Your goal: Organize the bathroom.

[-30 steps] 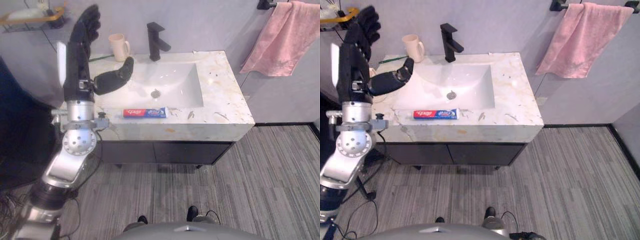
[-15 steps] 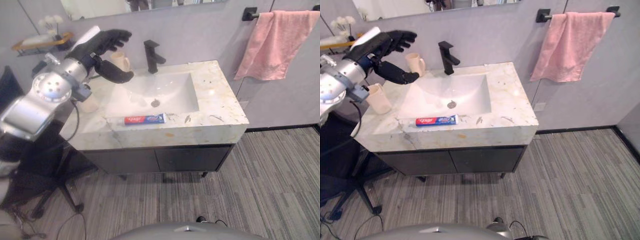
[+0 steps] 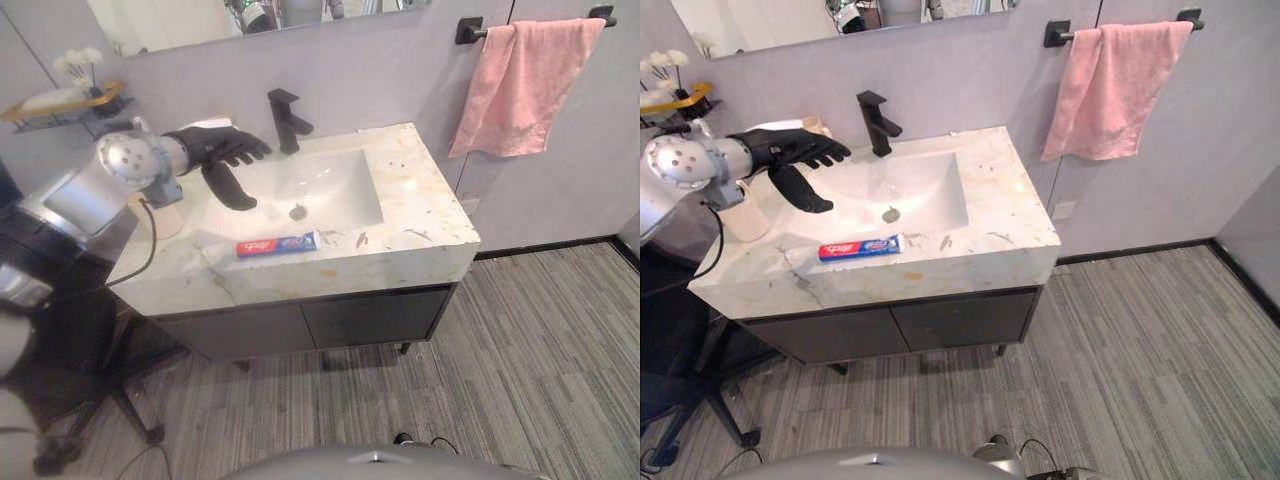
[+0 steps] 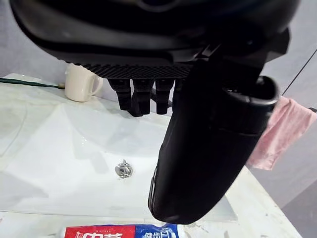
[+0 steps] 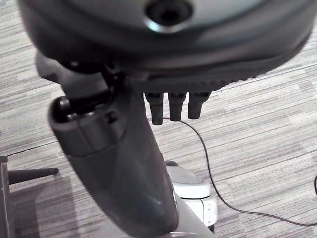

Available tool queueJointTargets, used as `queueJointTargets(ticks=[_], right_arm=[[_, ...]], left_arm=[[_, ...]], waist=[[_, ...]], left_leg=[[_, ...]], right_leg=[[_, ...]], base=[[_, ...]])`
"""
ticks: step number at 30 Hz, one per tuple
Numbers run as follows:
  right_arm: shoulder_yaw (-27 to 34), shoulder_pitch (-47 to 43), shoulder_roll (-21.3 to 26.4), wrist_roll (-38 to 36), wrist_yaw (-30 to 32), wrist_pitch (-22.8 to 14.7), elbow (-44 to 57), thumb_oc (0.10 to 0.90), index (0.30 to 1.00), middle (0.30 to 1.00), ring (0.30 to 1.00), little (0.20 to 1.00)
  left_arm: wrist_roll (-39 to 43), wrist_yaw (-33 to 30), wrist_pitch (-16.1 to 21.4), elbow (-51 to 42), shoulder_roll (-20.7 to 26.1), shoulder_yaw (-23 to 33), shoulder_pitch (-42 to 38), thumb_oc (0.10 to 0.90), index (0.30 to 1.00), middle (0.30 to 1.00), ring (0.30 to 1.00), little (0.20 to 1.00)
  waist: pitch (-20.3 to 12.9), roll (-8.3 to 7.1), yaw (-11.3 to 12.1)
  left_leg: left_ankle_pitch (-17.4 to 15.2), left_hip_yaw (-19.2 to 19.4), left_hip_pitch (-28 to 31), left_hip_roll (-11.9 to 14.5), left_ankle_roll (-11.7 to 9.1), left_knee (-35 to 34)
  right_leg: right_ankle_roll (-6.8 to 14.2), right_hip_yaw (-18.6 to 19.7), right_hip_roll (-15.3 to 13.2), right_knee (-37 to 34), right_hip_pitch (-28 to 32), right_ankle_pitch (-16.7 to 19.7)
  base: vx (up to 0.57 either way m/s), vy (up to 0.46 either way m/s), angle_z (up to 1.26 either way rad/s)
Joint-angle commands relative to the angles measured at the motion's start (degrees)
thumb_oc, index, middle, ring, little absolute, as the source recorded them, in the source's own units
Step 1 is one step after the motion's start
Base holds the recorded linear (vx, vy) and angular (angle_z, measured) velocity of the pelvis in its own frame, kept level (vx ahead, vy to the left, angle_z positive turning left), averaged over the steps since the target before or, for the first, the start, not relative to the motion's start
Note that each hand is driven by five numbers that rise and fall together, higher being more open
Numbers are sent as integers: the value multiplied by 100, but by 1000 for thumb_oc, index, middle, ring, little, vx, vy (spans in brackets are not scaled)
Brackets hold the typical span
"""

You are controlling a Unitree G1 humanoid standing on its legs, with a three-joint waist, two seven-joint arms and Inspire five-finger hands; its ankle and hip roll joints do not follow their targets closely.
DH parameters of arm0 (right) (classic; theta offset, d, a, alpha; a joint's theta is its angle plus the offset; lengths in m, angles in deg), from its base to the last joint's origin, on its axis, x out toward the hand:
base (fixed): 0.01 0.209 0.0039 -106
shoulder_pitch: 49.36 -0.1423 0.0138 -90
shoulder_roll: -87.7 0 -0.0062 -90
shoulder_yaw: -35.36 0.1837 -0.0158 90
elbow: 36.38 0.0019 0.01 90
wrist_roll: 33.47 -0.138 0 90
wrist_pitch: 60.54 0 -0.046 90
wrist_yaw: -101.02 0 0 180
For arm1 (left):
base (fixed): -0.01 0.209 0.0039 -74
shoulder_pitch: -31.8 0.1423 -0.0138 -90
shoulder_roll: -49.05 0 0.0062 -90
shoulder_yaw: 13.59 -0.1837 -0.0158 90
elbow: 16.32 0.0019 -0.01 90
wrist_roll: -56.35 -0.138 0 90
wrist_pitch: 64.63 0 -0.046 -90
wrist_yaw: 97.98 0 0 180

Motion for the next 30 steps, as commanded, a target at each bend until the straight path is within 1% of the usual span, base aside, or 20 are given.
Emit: queueJointTargets(ticks=[1, 3, 4, 5, 6, 8, 13, 15, 18, 20, 23, 26, 30], right_arm=[[-162, -221, 43, 84, -92, 109, -73, 800, 900, 900, 900, 900], [-172, -217, 46, 91, -95, 125, -61, 800, 900, 900, 900, 900], [-192, -207, 49, 130, -100, 157, -21, 800, 900, 900, 900, 900], [-192, -197, 52, 169, -108, 170, 9, 800, 900, 900, 900, 900], [-193, -194, 53, 179, -112, 172, 19, 800, 900, 900, 900, 900], [-195, -186, 55, 230, -133, 163, 35, 800, 900, 900, 900, 900], [-182, -161, 50, 303, -159, 147, 92, 800, 900, 900, 900, 900], [-181, -164, 56, 352, -171, 153, 139, 800, 900, 900, 900, 900], [-183, -151, 49, 380, -162, 150, 147, 800, 900, 900, 900, 900], [-171, -142, 56, 418, -173, 163, 161, 800, 900, 900, 900, 900], [-154, -128, 51, 440, -175, 148, 150, 800, 900, 900, 900, 900], [-129, -105, 48, 484, -204, 125, 141, 800, 900, 900, 900, 900], [-127, -78, 23, 496, -213, 102, 136, 800, 900, 900, 900, 900]], left_arm=[[-703, -275, 240, 481, 210, 522, -539, 800, 900, 900, 900, 900], [-825, -270, 205, 506, 157, 537, -447, 800, 900, 900, 900, 900], [-1158, -283, 223, 643, -6, 585, -201, 800, 900, 900, 900, 900], [-1340, -302, 319, 739, -121, 639, -5, 800, 900, 900, 900, 900], [-1434, -321, 336, 764, -170, 657, 71, 800, 900, 900, 900, 900], [-1694, -521, 415, 876, -345, 713, 344, 800, 900, 900, 900, 900], [-2002, -756, 574, 1089, -704, 896, 892, 800, 900, 900, 900, 900], [-2540, -1198, 532, 1227, -989, 985, 1218, 800, 900, 900, 900, 900], [-2661, -1351, 598, 1344, -1121, 1047, 1365, 800, 900, 900, 900, 900], [-2927, -1591, 630, 1437, -1285, 1131, 1563, 800, 900, 900, 900, 900], [-3062, -1703, 678, 1510, -1388, 1181, 1693, 800, 900, 900, 900, 900], [-3304, -1890, 601, 1498, -1478, 1204, 1787, 800, 900, 900, 900, 900], [-3372, -1966, 545, 1543, -1563, 1203, 1855, 800, 900, 900, 900, 900]], waist=[[-97, -13, -54], [-99, -14, -64], [-90, -28, -98], [-80, -35, -121], [-75, -39, -129], [-62, -47, -155], [-51, -71, -194], [-40, -94, -221], [-43, -111, -236], [-52, -145, -247], [-59, -169, -251], [-54, -196, -257], [-45, -213, -269]], left_leg=[[-324, 388, -139, -328, 352, 306], [-332, 395, -143, -330, 356, 320], [-357, 426, -149, -334, 368, 363], [-372, 451, -149, -336, 379, 380], [-377, 457, -151, -336, 383, 389], [-394, 477, -155, -342, 397, 412], [-427, 522, -157, -346, 413, 449], [-443, 532, -168, -349, 425, 468], [-453, 554, -166, -350, 432, 480], [-468, 592, -161, -348, 430, 495], [-468, 612, -176, -343, 427, 505], [-470, 628, -187, -336, 423, 517], [-473, 639, -213, -336, 429, 545]], right_leg=[[371, 684, 189, 399, 175, -1169], [366, 687, 188, 407, 172, -1176], [355, 696, 184, 431, 165, -1195], [348, 694, 177, 446, 159, -1204], [346, 694, 174, 453, 156, -1207], [336, 695, 169, 477, 149, -1225], [312, 691, 159, 524, 143, -1262], [296, 706, 152, 552, 129, -1287], [290, 707, 150, 559, 130, -1295], [289, 704, 145, 546, 139, -1295], [285, 706, 148, 522, 144, -1284], [285, 700, 147, 504, 143, -1271], [279, 700, 148, 520, 130, -1269]], base=[[0, -7, -8], [0, -4, -6], [-5, 3, -3], [0, 0, 0], [0, 0, 0], [-13, 2, -7], [-7, 5, -6], [0, 0, 0], [0, 0, 0], [0, 0, 0], [0, 0, 0], [0, 0, 0], [0, 0, 0]])
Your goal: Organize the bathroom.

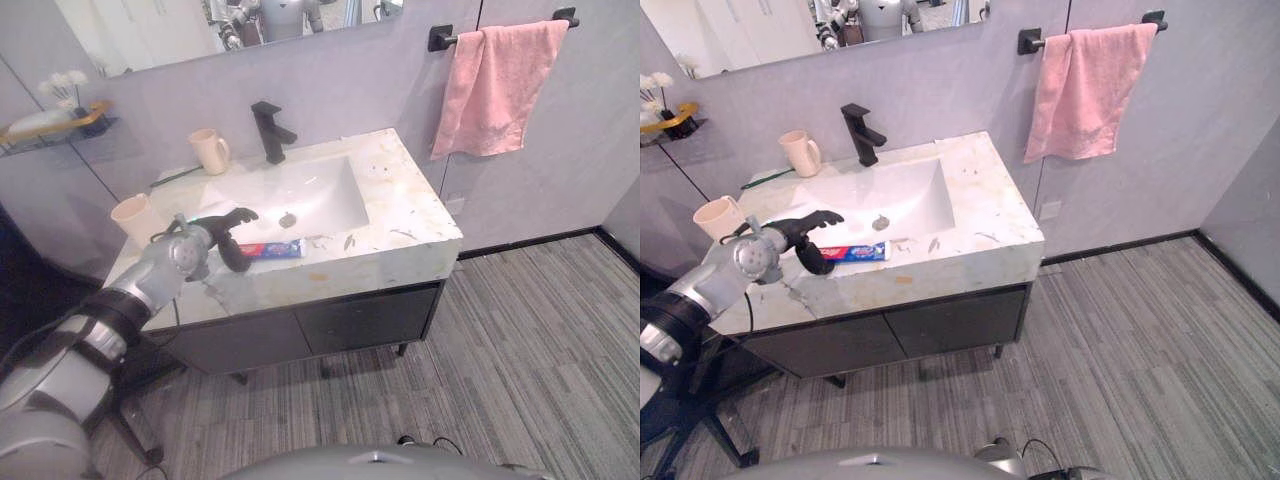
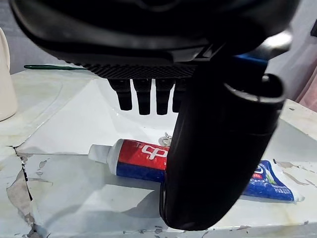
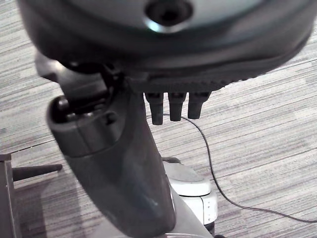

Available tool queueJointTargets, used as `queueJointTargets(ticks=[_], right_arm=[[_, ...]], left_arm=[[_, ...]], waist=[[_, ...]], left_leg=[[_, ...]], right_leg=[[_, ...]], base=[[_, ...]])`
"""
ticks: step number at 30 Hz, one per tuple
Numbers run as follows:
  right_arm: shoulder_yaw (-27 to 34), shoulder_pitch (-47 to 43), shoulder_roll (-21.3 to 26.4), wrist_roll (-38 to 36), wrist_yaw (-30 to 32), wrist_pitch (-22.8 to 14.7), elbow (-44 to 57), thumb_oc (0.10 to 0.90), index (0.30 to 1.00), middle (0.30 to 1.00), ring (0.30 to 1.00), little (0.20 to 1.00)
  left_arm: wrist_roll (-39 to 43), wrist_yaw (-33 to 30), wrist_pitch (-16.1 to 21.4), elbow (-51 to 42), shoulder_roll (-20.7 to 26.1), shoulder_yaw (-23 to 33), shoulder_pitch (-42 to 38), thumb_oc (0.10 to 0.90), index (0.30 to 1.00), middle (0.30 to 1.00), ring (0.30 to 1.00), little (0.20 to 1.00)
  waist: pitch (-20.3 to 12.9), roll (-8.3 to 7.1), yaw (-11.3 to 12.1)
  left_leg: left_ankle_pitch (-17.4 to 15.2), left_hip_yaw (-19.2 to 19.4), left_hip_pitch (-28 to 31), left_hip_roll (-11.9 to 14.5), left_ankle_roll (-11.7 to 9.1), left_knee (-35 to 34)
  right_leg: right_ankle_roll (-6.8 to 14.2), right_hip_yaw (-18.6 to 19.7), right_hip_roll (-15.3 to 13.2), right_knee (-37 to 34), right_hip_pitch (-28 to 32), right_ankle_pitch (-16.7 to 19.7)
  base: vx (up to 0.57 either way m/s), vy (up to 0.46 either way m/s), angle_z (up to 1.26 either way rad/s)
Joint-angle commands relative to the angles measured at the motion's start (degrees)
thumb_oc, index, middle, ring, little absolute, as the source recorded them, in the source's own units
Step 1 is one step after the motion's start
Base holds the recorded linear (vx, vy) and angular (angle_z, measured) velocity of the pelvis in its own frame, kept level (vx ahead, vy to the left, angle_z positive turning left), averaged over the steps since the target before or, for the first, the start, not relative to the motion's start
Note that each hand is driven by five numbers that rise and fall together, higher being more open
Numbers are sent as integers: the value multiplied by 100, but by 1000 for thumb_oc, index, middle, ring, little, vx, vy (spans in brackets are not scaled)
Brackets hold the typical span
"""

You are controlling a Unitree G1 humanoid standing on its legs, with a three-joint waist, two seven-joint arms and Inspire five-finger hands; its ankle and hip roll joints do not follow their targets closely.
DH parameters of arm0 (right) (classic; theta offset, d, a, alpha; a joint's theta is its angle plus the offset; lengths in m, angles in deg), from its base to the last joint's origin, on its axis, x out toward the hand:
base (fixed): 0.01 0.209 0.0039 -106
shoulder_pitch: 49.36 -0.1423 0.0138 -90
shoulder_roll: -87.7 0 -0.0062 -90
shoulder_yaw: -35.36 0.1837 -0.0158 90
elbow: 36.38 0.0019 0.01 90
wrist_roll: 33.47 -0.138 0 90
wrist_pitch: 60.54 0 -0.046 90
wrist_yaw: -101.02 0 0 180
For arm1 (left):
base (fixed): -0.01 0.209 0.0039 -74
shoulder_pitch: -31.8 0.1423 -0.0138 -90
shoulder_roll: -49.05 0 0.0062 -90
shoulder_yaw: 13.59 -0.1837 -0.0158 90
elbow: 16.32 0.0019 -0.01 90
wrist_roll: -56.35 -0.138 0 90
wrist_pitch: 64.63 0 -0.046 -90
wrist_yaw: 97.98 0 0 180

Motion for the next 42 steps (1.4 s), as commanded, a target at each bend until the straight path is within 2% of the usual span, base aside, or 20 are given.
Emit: queueJointTargets(ticks=[1, 7, 8, 9, 10, 12, 17, 23, 26, 28, 31, 34, 36, 38, 39, 40, 42], right_arm=[[-86, -168, -110, 245, -61, -20, -163, 800, 900, 900, 900, 900], [-95, -147, -129, 260, -39, -11, -133, 800, 900, 900, 900, 900], [-103, -152, -132, 255, -24, -8, -128, 800, 900, 900, 900, 900], [-104, -154, -131, 255, -21, -7, -125, 800, 900, 900, 900, 900], [-100, -157, -125, 257, -23, -4, -123, 800, 900, 900, 900, 900], [-107, -154, -127, 252, -9, 5, -106, 800, 900, 900, 900, 900], [-110, -161, -136, 272, -3, 17, -88, 800, 900, 900, 900, 900], [-83, -134, -145, 141, 82, -13, -77, 800, 900, 900, 900, 900], [9, -112, -147, -194, 218, -60, -62, 800, 900, 900, 900, 900], [127, -88, -141, -596, 342, -191, -54, 800, 900, 900, 900, 900], [495, -3, -41, -1257, 522, -639, 44, 800, 900, 900, 900, 900], [726, 49, 30, -1739, 747, -1019, 248, 800, 900, 900, 900, 900], [978, 119, 136, -2062, 987, -1411, 519, 800, 900, 900, 900, 900], [1275, 265, 277, -2172, 1504, -1820, 1210, 800, 900, 900, 900, 900], [1507, 368, 405, -2156, 1993, -2182, 1805, 800, 900, 900, 900, 900], [1524, 376, 411, -2153, 2025, -2196, 1854, 800, 900, 900, 900, 900], [1822, 486, 711, -1982, 2619, -2418, 2774, 800, 900, 900, 900, 900]], left_arm=[[-548, -534, -93, 292, 107, 606, -328, 800, 900, 900, 900, 900], [-707, -359, -302, 368, -32, 573, -253, 800, 900, 900, 900, 900], [-752, -278, -340, 396, -60, 551, -240, 718, 778, 778, 778, 778], [-773, -219, -375, 415, -88, 531, -227, 587, 580, 580, 580, 580], [-794, -189, -396, 473, -130, 510, -189, 573, 559, 559, 559, 559], [-855, -138, -466, 519, -180, 488, -160, 400, 300, 300, 300, 300], [-1155, -133, -604, 721, -381, 470, -42, 400, 300, 300, 300, 300], [-1209, -548, -477, 878, -485, 525, 100, 400, 300, 300, 300, 300], [-909, -1079, -236, 831, -497, 604, 127, 400, 300, 300, 300, 300], [-526, -1536, 97, 698, -467, 669, 112, 400, 300, 300, 300, 300], [305, -1961, 531, 123, -291, 913, 45, 400, 300, 300, 300, 300], [776, -2188, 770, -210, -175, 1117, 39, 400, 300, 300, 300, 300], [1201, -2193, 951, -554, -61, 1387, 79, 400, 300, 300, 300, 300], [1656, -2294, 1004, -1118, 61, 1799, 200, 400, 300, 300, 300, 300], [2060, -2355, 1003, -1501, 144, 2075, 234, 400, 300, 300, 300, 300], [2081, -2374, 1012, -1539, 151, 2105, 244, 400, 300, 300, 300, 300], [2600, -2450, 896, -2056, 317, 2480, 236, 400, 300, 300, 300, 300]], waist=[[61, -311, -112], [67, -317, -151], [70, -312, -159], [70, -309, -167], [66, -307, -175], [62, -303, -184], [64, -307, -220], [57, -312, -243], [44, -323, -246], [44, -337, -242], [44, -368, -245], [58, -399, -267], [73, -441, -291], [107, -487, -340], [148, -518, -389], [138, -518, -389], [146, -556, -439]], left_leg=[[-412, 458, -228, -406, 372, 549], [-417, 465, -241, -428, 389, 554], [-418, 476, -238, -429, 392, 553], [-418, 477, -233, -431, 395, 548], [-420, 478, -231, -437, 398, 544], [-423, 483, -232, -443, 403, 542], [-433, 501, -236, -458, 414, 549], [-430, 506, -237, -477, 420, 539], [-421, 515, -238, -485, 416, 523], [-419, 522, -234, -484, 416, 516], [-401, 532, -220, -484, 406, 480], [-384, 537, -195, -483, 402, 438], [-367, 540, -179, -478, 398, 413], [-342, 541, -167, -478, 389, 377], [-339, 527, -142, -479, 372, 361], [-326, 533, -162, -476, 368, 362], [-305, 529, -186, -477, 349, 355]], right_leg=[[295, 560, 103, 532, 188, -1280], [297, 590, 102, 568, 165, -1296], [300, 594, 101, 569, 168, -1299], [301, 598, 101, 572, 168, -1301], [304, 598, 98, 573, 167, -1303], [307, 595, 95, 578, 162, -1307], [314, 612, 88, 586, 152, -1312], [317, 626, 87, 603, 134, -1310], [322, 639, 83, 592, 129, -1295], [322, 653, 87, 590, 126, -1281], [325, 690, 93, 588, 111, -1241], [335, 724, 100, 587, 96, -1209], [342, 762, 103, 587, 80, -1175], [350, 810, 106, 596, 44, -1138], [370, 825, 102, 624, 42, -1144], [365, 834, 106, 617, 22, -1125], [380, 886, 110, 613, -17, -1088]], base=[[0, 0, 0], [5, 4, -1], [0, 0, 0], [0, 0, 0], [0, 0, 0], [0, 0, 0], [0, 0, 0], [15, 21, -6], [0, 0, 0], [0, 0, 0], [5, 22, -1], [1, 10, -1], [-8, 14, -2], [-25, 44, -4], [-23, 39, -3], [-19, 36, -8], [-15, 33, -12]])
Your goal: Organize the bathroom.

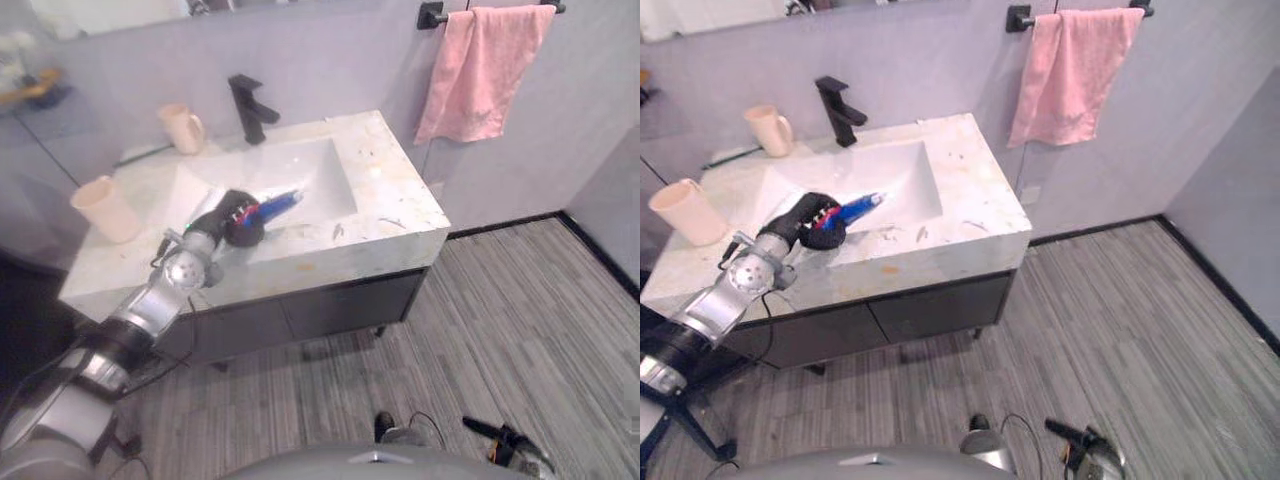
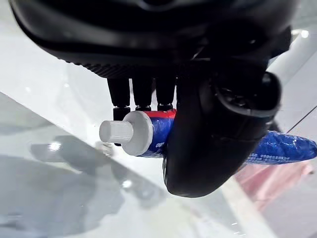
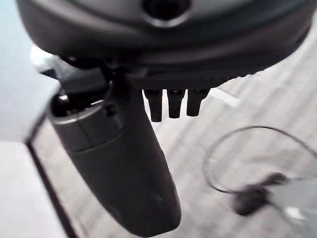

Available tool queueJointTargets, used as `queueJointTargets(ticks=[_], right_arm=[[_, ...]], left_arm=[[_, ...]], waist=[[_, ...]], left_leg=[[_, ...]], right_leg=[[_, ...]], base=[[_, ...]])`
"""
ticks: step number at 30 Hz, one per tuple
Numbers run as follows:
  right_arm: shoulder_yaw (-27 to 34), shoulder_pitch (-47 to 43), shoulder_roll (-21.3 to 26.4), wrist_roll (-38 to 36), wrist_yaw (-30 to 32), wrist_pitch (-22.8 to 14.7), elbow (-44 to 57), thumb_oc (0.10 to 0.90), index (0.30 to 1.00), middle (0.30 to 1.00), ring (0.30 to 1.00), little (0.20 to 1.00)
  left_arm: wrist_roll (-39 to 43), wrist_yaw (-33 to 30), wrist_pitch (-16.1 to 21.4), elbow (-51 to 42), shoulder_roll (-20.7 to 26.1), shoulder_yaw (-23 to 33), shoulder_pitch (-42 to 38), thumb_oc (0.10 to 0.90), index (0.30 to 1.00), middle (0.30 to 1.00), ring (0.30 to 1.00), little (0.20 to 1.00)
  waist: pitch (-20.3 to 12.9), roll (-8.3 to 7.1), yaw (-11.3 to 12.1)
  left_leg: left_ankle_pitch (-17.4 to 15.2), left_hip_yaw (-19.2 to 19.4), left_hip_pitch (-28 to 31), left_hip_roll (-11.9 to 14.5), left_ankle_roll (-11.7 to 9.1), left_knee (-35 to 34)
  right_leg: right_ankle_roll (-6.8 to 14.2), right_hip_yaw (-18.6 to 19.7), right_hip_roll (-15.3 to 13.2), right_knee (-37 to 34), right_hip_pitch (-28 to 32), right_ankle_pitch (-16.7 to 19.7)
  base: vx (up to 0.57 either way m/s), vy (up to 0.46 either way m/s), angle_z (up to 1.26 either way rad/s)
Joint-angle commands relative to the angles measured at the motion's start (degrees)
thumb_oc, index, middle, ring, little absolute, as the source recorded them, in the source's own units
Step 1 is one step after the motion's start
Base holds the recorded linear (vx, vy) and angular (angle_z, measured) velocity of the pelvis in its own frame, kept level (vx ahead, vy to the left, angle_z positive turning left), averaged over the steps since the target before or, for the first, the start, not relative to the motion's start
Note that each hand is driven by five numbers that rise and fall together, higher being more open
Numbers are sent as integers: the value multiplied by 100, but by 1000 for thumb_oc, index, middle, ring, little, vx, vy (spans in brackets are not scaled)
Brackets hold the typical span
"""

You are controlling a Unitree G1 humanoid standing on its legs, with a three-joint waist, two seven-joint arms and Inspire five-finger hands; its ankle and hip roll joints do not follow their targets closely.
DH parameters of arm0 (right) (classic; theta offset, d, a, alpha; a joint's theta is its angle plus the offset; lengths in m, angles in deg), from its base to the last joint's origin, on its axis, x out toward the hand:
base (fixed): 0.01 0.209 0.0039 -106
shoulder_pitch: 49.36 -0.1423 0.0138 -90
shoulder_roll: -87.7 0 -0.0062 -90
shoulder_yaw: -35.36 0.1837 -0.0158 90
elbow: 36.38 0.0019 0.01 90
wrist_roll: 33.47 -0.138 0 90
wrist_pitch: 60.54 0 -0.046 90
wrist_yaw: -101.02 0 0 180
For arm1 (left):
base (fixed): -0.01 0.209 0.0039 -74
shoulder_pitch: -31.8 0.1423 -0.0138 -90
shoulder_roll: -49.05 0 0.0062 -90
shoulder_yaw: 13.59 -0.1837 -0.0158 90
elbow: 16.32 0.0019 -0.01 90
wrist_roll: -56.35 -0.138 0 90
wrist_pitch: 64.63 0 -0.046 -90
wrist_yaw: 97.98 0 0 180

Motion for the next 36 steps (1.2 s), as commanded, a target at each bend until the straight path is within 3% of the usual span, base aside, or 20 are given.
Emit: queueJointTargets(ticks=[1, 3, 4, 5, 7, 8, 11, 15, 19, 21, 25, 30, 36], right_arm=[[474, -184, 797, 134, 1086, -847, 873, 800, 900, 900, 900, 900], [1118, -166, 1189, 431, 1491, -1206, 1812, 800, 900, 900, 900, 900], [1579, -182, 1431, 757, 1949, -1115, 2858, 800, 900, 900, 900, 900], [1818, -206, 1537, 1183, 2203, -1316, 3520, 800, 900, 900, 900, 900], [1992, -277, 1621, 1432, 2266, -1474, 4211, 800, 900, 900, 900, 900], [2050, -342, 1679, 1652, 2254, -1846, 4525, 800, 900, 900, 900, 900], [1543, -1322, 2149, 2199, 1876, -2127, 5775, 800, 900, 900, 900, 900], [593, -2518, 2444, 1848, 836, -2339, 6346, 800, 900, 900, 900, 900], [-543, -3786, 2350, 1142, -237, -1999, 6384, 800, 900, 900, 900, 900], [-843, -4101, 2388, 889, -459, -1877, 6359, 800, 900, 900, 900, 900], [-1631, -4949, 2385, -149, -1478, -1401, 5935, 800, 900, 900, 900, 900], [-1963, -5250, 2346, -460, -1948, -1057, 5416, 800, 900, 900, 900, 900], [-2241, -5388, 2042, -533, -2307, -701, 5060, 800, 900, 900, 900, 900]], left_arm=[[849, -686, 446, -800, 648, 1234, -915, 400, 300, 300, 300, 300], [1481, -806, 301, -1264, 829, 1684, -892, 400, 300, 300, 300, 300], [1895, -784, 125, -1565, 924, 2006, -844, 400, 300, 300, 300, 300], [2254, -904, 197, -1704, 961, 2191, -797, 400, 300, 300, 300, 300], [2567, -997, 210, -1839, 981, 2352, -776, 400, 300, 300, 300, 300], [2751, -1094, 274, -1879, 977, 2402, -780, 400, 300, 300, 300, 300], [3217, -1572, 360, -2089, 826, 2196, -1091, 400, 300, 300, 300, 300], [3308, -1725, 343, -2277, 466, 1826, -1296, 400, 300, 300, 300, 300], [3166, -1597, 612, -2302, -198, 1377, -1253, 400, 300, 300, 300, 300], [3116, -1526, 732, -2268, -371, 1240, -1224, 400, 300, 300, 300, 300], [3013, -1231, 1086, -2020, -873, 887, -1067, 400, 300, 300, 300, 300], [2802, -1072, 1402, -1955, -1102, 808, -963, 400, 300, 300, 300, 300], [2685, -989, 1373, -1944, -1353, 637, -989, 400, 300, 300, 300, 300]], waist=[[-225, -55, -156], [-242, -55, -172], [-227, -35, -180], [-232, -8, -176], [-238, 21, -165], [-241, 37, -165], [-271, 59, -35], [-290, -12, 113], [-318, -141, 307], [-327, -176, 356], [-385, -328, 569], [-404, -439, 701], [-410, -492, 794]], left_leg=[[-349, 300, -78, -383, 347, 331], [-316, 257, -118, -397, 328, 307], [-324, 191, -94, -422, 328, 269], [-315, 150, -116, -442, 330, 256], [-282, 123, -154, -456, 330, 248], [-311, 94, -131, -475, 336, 235], [-286, 29, -197, -555, 372, 222], [-274, 7, -228, -590, 394, 206], [-226, -27, -247, -571, 373, 174], [-206, -46, -255, -563, 366, 170], [-182, -124, -312, -539, 341, 202], [-188, -196, -351, -539, 317, 247], [-196, -251, -349, -544, 326, 239]], right_leg=[[384, 492, 107, 614, 211, -1172], [389, 539, 127, 586, 182, -1132], [397, 579, 146, 590, 217, -1173], [397, 617, 164, 596, 210, -1183], [398, 653, 177, 589, 183, -1151], [414, 660, 175, 596, 205, -1189], [418, 713, 197, 588, 154, -1164], [414, 712, 188, 542, 140, -1154], [386, 604, 178, 485, 162, -1128], [379, 547, 167, 474, 173, -1118], [349, 330, 123, 450, 213, -1097], [336, 186, 81, 449, 232, -1078], [343, 95, 49, 424, 236, -1034]], base=[[-7, 60, -14], [-1, 64, -11], [14, 81, -7], [28, 103, -8], [-6, 70, -16], [-23, 81, -11], [-27, 102, -6], [-34, 50, -15], [-8, 4, 0], [-7, -18, 6], [-7, -44, 21], [7, -29, 26], [7, -15, 19]])
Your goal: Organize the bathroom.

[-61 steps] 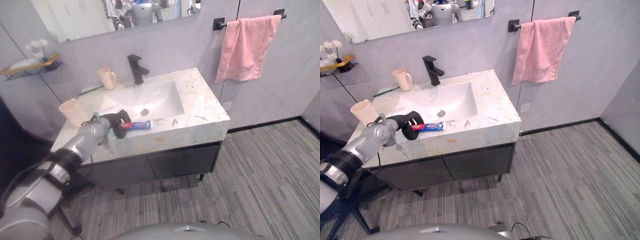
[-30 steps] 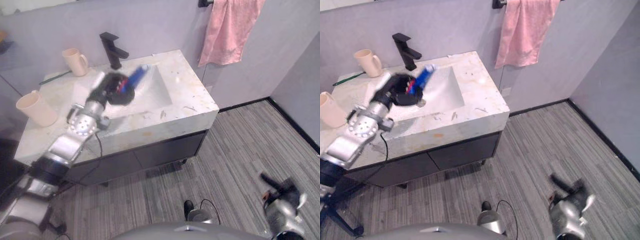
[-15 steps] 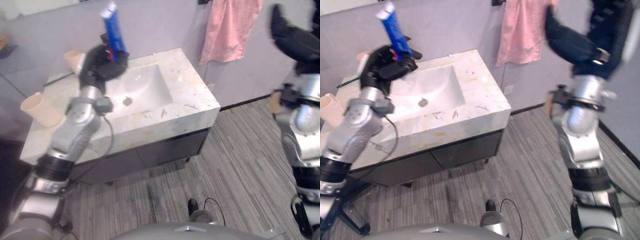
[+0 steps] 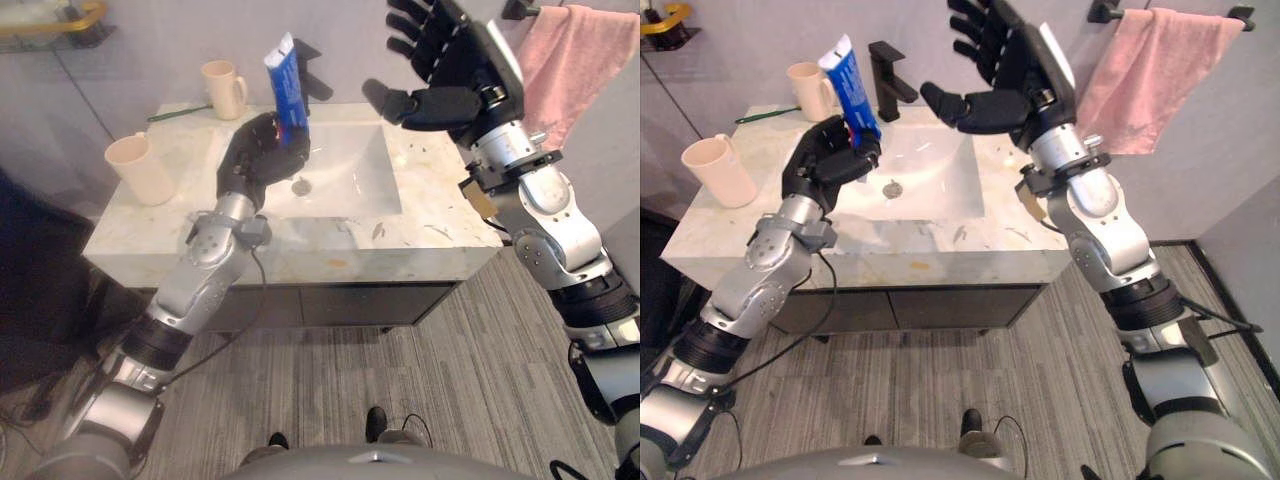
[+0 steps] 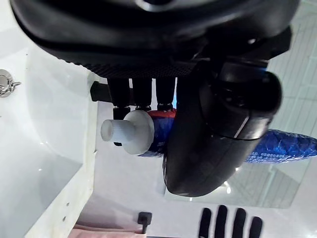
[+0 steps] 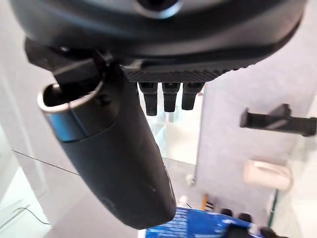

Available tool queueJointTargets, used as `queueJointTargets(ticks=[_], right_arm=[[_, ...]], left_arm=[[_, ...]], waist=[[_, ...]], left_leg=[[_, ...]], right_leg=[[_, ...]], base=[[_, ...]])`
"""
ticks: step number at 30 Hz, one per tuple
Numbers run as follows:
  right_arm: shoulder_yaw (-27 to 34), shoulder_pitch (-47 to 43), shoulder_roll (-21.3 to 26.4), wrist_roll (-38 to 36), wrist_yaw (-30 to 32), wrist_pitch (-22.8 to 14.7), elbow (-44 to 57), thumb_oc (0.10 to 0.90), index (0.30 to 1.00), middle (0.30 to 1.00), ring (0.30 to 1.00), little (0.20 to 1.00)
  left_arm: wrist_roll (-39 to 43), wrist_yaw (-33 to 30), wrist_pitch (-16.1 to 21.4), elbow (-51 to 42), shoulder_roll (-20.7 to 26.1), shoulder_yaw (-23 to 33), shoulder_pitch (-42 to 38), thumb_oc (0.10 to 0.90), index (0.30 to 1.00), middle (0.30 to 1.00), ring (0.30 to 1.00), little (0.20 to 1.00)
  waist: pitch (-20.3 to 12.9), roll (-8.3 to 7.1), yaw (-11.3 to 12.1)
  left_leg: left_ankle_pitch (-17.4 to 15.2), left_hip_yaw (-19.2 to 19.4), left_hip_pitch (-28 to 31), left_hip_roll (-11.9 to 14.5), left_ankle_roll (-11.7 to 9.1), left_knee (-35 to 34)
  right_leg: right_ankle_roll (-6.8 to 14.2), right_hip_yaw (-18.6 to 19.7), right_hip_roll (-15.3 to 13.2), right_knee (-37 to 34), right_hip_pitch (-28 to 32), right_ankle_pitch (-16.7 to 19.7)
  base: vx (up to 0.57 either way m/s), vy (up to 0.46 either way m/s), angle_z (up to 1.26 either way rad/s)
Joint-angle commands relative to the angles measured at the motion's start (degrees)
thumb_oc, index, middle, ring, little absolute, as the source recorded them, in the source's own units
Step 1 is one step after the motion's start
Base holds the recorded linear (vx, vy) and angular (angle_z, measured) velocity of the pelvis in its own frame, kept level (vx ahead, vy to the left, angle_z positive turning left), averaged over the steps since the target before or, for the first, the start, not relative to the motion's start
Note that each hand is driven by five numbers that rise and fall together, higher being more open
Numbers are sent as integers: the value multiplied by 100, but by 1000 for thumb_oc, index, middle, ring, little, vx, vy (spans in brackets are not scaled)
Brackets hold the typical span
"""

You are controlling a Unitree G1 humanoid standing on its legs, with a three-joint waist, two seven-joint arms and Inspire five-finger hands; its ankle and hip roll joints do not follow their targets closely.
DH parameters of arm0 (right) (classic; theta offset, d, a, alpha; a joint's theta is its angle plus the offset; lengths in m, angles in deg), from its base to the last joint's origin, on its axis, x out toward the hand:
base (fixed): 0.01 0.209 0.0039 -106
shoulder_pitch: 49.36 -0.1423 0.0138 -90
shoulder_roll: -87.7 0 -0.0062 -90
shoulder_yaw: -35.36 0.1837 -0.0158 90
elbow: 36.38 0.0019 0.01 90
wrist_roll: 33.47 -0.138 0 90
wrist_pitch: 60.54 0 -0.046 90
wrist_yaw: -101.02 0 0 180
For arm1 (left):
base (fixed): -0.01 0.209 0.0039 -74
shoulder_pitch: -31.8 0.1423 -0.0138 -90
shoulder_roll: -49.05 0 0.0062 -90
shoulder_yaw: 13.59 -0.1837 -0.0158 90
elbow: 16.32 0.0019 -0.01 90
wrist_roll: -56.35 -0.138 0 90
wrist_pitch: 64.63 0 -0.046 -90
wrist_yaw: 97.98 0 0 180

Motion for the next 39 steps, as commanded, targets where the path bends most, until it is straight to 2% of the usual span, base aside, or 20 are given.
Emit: queueJointTargets(ticks=[1, 6, 8, 13, 20, 31, 39], right_arm=[[61, -847, -231, -166, -183, -285, -75, 800, 900, 900, 900, 900], [-155, -998, -478, 127, -326, -206, -220, 800, 900, 900, 900, 900], [-322, -1094, -599, 311, -321, -256, -255, 800, 900, 900, 900, 900], [-517, -1286, -877, 617, -142, -333, -237, 800, 900, 900, 900, 900], [-669, -1453, -1202, 924, 40, -231, -113, 800, 900, 900, 900, 900], [-630, -1604, -1229, 1114, 220, -152, -48, 800, 900, 900, 900, 900], [-478, -1465, -1102, 1124, 345, -35, 123, 800, 900, 900, 900, 900]], left_arm=[[-506, 222, 890, -314, 3, 21, -801, 400, 300, 300, 300, 300], [-618, 333, 926, -178, -107, -83, -897, 400, 300, 300, 300, 300], [-655, 298, 829, -158, -160, -160, -942, 400, 300, 300, 300, 300], [-636, 311, 729, -106, -248, -160, -858, 400, 300, 300, 300, 300], [-707, 509, 639, -130, -349, -61, -598, 400, 300, 300, 300, 300], [-826, 669, 517, -183, -412, -12, -372, 400, 300, 300, 300, 300], [-1103, 350, 523, -65, -346, 162, -214, 400, 300, 300, 300, 300]], waist=[[-550, -192, -20], [-541, -206, 16], [-541, -205, 33], [-556, -185, 65], [-576, -118, 118], [-601, -73, 166], [-586, -87, 122]], left_leg=[[-152, 113, -238, -471, 296, 214], [-164, 92, -219, -469, 307, 192], [-162, 83, -214, -460, 308, 179], [-167, 65, -218, -445, 302, 186], [-175, 44, -216, -423, 296, 220], [-168, 14, -216, -409, 291, 224], [-180, 82, -202, -387, 300, 227]], right_leg=[[320, 103, 140, 420, 187, -1119], [337, 75, 126, 418, 184, -1104], [347, 69, 116, 402, 183, -1086], [355, 111, 121, 408, 163, -1079], [354, 195, 134, 416, 157, -1075], [354, 190, 129, 477, 140, -1088], [351, 206, 129, 517, 123, -1114]], base=[[15, -11, 9], [6, -10, 3], [11, -24, 8], [6, -10, 2], [15, -6, 1], [15, 0, 1], [0, 0, 0]])
